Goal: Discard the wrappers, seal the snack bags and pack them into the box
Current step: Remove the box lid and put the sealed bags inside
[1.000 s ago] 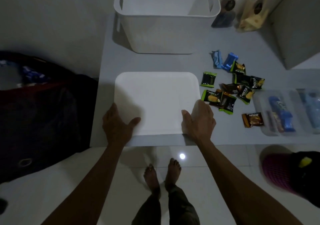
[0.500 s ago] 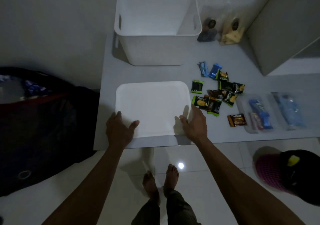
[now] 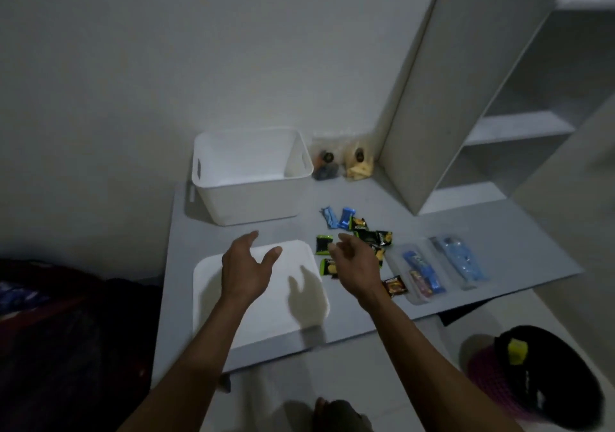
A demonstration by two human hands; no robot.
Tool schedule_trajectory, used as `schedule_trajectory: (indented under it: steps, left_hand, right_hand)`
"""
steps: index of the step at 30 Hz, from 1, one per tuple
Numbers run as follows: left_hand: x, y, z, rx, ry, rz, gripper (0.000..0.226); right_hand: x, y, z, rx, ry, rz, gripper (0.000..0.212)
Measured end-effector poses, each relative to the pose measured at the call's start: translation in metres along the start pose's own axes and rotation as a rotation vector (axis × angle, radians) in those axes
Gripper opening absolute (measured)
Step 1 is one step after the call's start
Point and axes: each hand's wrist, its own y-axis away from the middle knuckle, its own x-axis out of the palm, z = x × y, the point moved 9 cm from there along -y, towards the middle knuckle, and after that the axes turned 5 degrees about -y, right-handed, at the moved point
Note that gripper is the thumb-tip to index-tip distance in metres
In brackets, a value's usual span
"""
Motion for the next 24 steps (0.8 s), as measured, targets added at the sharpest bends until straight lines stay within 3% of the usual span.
schedule_trajectory:
  steps: [8,14,20,24]
  left_hand:
    - [0.067,-0.04,-0.058,0.113,0.014,0.094,0.058]
    - [0.129,-0.103,-0.116,0.21,-0.014,0.099,0.05]
    - [0.164,-0.201,-0.193,0.282,-0.107,0.021,0.047]
    - [0.171,-0.259,-0.242,0.389,-0.201,-0.119,0.022]
  right_hand:
    - [-0.034,-0.055,-0.035,0.136,-0.126,-0.014,0.017]
    - [-0.074,-0.158,-0.037,0.072,0.009,-0.04,0.006]
    - [-0.102,-0.302,-0.004,-0.049,0.161,0.028,0.026]
    - [-0.102,-0.394,0.019,-0.154,0.369,0.073,0.031]
